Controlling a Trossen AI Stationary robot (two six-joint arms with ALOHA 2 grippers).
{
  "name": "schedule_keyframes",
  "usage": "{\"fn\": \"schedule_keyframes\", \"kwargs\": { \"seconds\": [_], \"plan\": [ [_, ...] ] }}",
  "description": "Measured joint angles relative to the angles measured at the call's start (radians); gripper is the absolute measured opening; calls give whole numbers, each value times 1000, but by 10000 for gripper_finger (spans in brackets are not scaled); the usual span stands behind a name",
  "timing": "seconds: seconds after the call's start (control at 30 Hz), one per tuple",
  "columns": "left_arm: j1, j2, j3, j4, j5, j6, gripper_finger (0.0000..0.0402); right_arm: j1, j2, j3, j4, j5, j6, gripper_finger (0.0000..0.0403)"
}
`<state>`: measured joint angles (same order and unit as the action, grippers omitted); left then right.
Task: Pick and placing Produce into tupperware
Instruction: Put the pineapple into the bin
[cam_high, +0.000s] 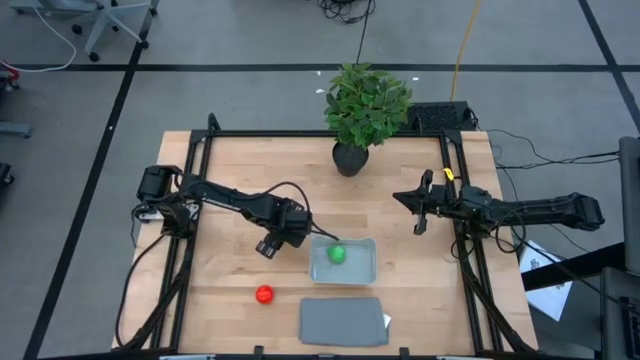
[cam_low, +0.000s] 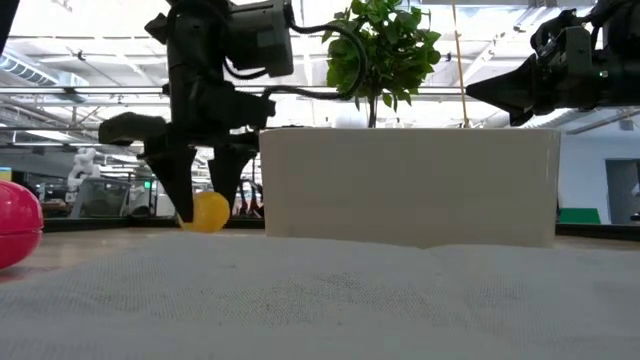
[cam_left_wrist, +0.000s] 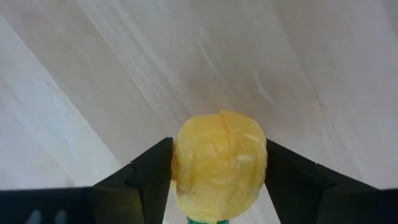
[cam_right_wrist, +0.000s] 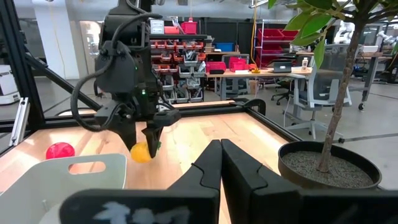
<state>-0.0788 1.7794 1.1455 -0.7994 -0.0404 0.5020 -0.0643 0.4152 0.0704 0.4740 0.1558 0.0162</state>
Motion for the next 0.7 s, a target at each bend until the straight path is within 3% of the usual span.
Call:
{"fn": "schedule_keyframes", "kwargs": {
  "seconds": [0.7],
  "plan": [
    [67, -21, 290, -284, 53, 14, 223, 0, 0, 0, 0, 0, -2, 0]
  ]
}}
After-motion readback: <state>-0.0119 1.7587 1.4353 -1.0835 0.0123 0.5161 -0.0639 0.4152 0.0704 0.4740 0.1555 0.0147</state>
